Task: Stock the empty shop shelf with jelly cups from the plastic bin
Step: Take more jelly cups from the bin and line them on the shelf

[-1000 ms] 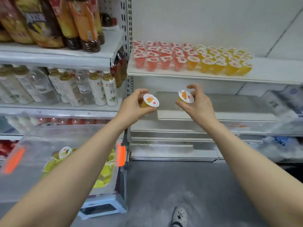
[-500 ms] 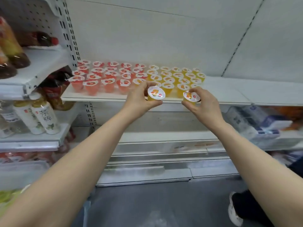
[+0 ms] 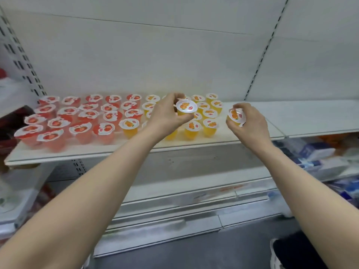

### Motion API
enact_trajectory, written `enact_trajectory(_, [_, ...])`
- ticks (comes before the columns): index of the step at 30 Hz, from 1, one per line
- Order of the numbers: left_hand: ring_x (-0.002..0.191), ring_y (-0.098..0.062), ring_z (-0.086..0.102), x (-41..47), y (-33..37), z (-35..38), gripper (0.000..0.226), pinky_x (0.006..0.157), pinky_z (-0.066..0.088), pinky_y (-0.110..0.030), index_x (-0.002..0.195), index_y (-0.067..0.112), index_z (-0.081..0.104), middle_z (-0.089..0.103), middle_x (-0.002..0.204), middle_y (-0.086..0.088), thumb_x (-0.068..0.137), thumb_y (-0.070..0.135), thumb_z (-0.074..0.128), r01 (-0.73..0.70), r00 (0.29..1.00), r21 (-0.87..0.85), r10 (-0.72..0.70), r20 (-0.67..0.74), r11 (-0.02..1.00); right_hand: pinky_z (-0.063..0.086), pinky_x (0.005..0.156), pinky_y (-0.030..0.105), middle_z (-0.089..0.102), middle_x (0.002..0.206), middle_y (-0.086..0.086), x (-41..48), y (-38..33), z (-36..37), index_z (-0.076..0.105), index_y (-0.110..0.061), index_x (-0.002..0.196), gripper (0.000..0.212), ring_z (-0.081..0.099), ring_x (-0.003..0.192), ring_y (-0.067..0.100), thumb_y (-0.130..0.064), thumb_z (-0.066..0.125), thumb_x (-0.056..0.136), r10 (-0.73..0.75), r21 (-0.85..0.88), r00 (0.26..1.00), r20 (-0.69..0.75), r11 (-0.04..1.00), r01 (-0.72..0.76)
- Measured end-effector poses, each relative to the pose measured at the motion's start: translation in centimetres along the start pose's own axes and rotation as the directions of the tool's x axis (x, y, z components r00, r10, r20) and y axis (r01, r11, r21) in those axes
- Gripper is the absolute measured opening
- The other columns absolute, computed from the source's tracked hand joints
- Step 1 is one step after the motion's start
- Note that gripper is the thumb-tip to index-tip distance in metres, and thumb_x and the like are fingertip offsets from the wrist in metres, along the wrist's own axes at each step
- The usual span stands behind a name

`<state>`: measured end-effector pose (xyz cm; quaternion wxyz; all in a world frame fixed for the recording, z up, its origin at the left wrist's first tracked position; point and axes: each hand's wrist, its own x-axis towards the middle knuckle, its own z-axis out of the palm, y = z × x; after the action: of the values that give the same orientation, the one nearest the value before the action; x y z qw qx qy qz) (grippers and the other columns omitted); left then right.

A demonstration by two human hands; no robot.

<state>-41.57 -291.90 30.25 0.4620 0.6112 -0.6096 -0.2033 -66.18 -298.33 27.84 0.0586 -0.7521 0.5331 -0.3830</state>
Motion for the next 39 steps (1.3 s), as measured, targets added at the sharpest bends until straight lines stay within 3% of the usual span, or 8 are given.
enact_trajectory(3, [0.104, -0.009, 0.06, 2.0, -0.1, 0.9, 0.063, 0.078, 0.054, -0.031, 0.129, 0.023, 0.05, 0.059, 0.118, 0.009, 0.075, 0.034, 0.081, -0.009, 1.0, 0.026, 0.009, 0.013, 1.0, 0.045, 0.087, 0.037, 0.062, 0.107, 0.001, 1.7, 1.6, 0.5, 0.056, -0.022, 0.113, 0.035, 0.056, 0.101, 0.021, -0.031, 0.068, 0.081, 0.059, -0.008, 0.998, 0.016, 0.998, -0.059])
enact_trajectory(7, [0.106, -0.012, 0.061, 3.9, -0.4, 2.6, 0.064, 0.093, 0.051, -0.034, 0.128, 0.019, 0.054, 0.062, 0.12, 0.004, 0.073, 0.032, 0.082, 0.009, 1.0, 0.078, -0.008, -0.007, 0.997, 0.042, 0.083, 0.033, 0.061, 0.106, 0.004, 3.7, 4.0, 1.9, 0.057, -0.022, 0.109, 0.033, 0.056, 0.099, 0.022, -0.032, 0.069, 0.08, 0.082, -0.019, 0.991, 0.101, 0.997, -0.081])
enact_trajectory(13, [0.102, -0.01, 0.061, 5.4, 0.3, 4.8, 0.053, 0.089, 0.051, -0.028, 0.122, 0.02, 0.06, 0.063, 0.117, 0.005, 0.075, 0.033, 0.08, 0.073, 0.994, 0.11, -0.064, -0.086, 0.991, 0.038, 0.077, 0.03, 0.059, 0.106, 0.004, 6.7, 7.2, 4.5, 0.056, -0.024, 0.107, 0.032, 0.056, 0.097, 0.024, -0.033, 0.07, 0.08, 0.058, -0.025, 0.955, 0.291, 0.998, -0.053])
enact_trajectory(23, [0.102, -0.01, 0.059, 6.6, 2.0, 7.7, 0.055, 0.088, 0.049, -0.026, 0.122, 0.021, 0.058, 0.062, 0.117, 0.004, 0.074, 0.035, 0.08, 0.133, 0.966, 0.121, -0.102, -0.237, 0.984, 0.043, 0.078, 0.034, 0.059, 0.106, 0.005, 10.4, 9.9, 6.4, 0.057, -0.023, 0.106, 0.032, 0.058, 0.092, 0.024, -0.037, 0.073, 0.082, -0.109, 0.062, 0.922, 0.371, 0.994, 0.092])
enact_trajectory(27, [0.101, -0.008, 0.058, 6.7, 2.8, 8.9, 0.055, 0.08, 0.052, -0.021, 0.122, 0.023, 0.059, 0.061, 0.115, 0.007, 0.074, 0.04, 0.08, 0.14, 0.961, 0.151, -0.097, -0.258, 0.979, 0.042, 0.078, 0.034, 0.058, 0.105, 0.004, 11.0, 10.7, 6.7, 0.056, -0.022, 0.106, 0.032, 0.058, 0.091, 0.024, -0.035, 0.073, 0.082, -0.174, 0.085, 0.909, 0.378, 0.985, 0.153])
enact_trajectory(30, [0.098, -0.008, 0.06, 6.8, 3.3, 9.6, 0.055, 0.084, 0.055, -0.032, 0.118, 0.024, 0.061, 0.062, 0.112, 0.007, 0.071, 0.044, 0.081, 0.127, 0.964, 0.184, -0.078, -0.254, 0.975, 0.042, 0.078, 0.033, 0.058, 0.104, 0.004, 11.3, 11.2, 6.7, 0.055, -0.022, 0.107, 0.032, 0.058, 0.09, 0.024, -0.034, 0.073, 0.083, -0.21, 0.108, 0.901, 0.38, 0.977, 0.182])
enact_trajectory(33, [0.1, -0.007, 0.057, 6.7, 3.7, 10.3, 0.055, 0.088, 0.051, -0.029, 0.118, 0.024, 0.062, 0.062, 0.113, 0.007, 0.071, 0.048, 0.08, 0.109, 0.977, 0.297, -0.046, -0.209, 0.949, 0.041, 0.078, 0.031, 0.057, 0.105, 0.004, 11.5, 11.8, 6.6, 0.055, -0.023, 0.111, 0.033, 0.058, 0.089, 0.023, -0.033, 0.072, 0.084, -0.261, 0.114, 0.878, 0.401, 0.965, 0.235])
enact_trajectory(39, [0.102, -0.012, 0.052, 6.8, 4.7, 12.6, 0.053, 0.082, 0.04, -0.026, 0.112, 0.023, 0.066, 0.064, 0.104, 0.01, 0.07, 0.054, 0.077, 0.03, 0.988, 0.442, 0.04, -0.148, 0.897, 0.038, 0.097, 0.031, 0.051, 0.134, 0.004, 12.6, 13.2, 5.2, 0.053, -0.024, 0.135, 0.053, 0.05, 0.12, 0.026, -0.022, 0.069, 0.085, -0.403, 0.084, 0.787, 0.468, 0.906, 0.414])
